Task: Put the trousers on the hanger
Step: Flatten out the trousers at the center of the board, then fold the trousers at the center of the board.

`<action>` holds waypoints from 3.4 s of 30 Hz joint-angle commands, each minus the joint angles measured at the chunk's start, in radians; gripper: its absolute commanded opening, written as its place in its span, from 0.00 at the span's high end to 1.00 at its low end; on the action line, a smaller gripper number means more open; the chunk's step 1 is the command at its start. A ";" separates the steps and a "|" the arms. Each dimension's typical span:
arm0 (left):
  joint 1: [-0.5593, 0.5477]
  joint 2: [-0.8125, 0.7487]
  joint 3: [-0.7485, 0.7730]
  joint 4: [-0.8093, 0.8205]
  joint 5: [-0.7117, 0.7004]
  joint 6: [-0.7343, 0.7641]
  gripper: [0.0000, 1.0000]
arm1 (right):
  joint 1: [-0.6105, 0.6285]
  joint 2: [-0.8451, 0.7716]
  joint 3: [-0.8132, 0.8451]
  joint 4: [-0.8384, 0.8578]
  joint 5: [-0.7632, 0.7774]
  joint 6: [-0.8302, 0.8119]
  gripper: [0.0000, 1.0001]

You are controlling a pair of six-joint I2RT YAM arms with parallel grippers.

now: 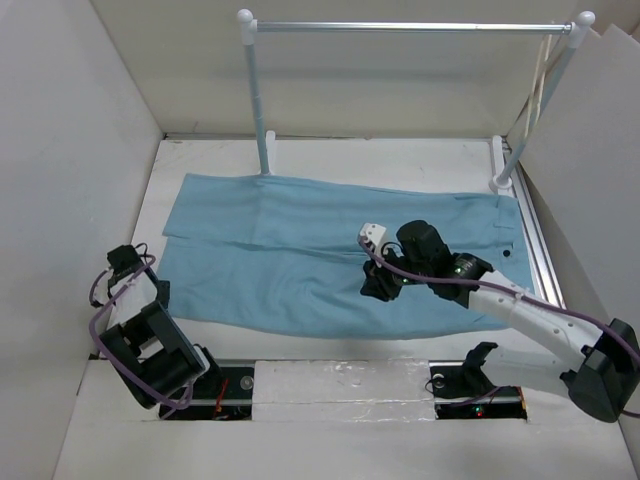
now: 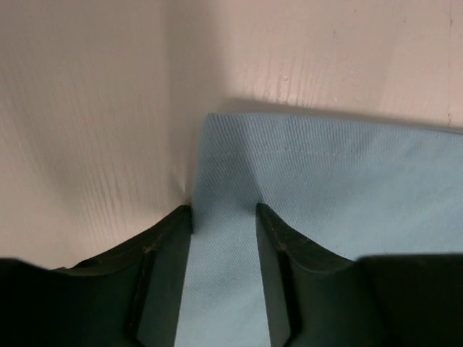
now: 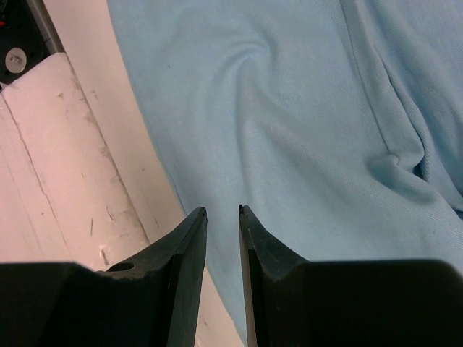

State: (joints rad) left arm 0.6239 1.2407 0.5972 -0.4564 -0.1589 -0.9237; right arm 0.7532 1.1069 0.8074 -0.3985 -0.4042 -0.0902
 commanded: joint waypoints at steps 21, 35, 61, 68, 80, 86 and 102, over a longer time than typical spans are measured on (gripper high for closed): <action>-0.138 -0.362 0.283 -0.142 0.130 0.183 1.00 | -0.523 -0.081 -0.005 -0.244 -0.032 -0.016 0.71; -0.582 -0.518 0.214 -0.056 0.144 0.269 1.00 | -1.316 -0.107 -0.094 -0.300 0.214 0.156 0.70; -0.759 -0.494 0.205 -0.034 -0.071 0.304 1.00 | -1.596 0.160 -0.114 -0.283 0.458 0.395 0.56; -0.719 -0.475 0.216 -0.031 -0.211 0.321 1.00 | -1.552 0.237 -0.110 -0.234 0.464 0.408 0.70; -0.610 -0.296 0.280 0.061 -0.278 0.281 1.00 | -1.523 0.217 0.119 -0.322 0.507 0.242 1.00; -0.610 -0.089 0.462 0.015 -0.398 0.243 1.00 | -1.405 0.266 0.340 -0.379 0.490 0.221 1.00; -0.622 0.468 0.941 0.051 -0.608 0.270 1.00 | -1.253 0.856 1.093 -0.263 0.274 0.329 1.00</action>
State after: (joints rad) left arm 0.0044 1.6615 1.4029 -0.4374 -0.6407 -0.6861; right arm -0.4965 1.9186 1.7752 -0.7719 -0.0906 0.2012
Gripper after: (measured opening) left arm 0.010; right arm 0.029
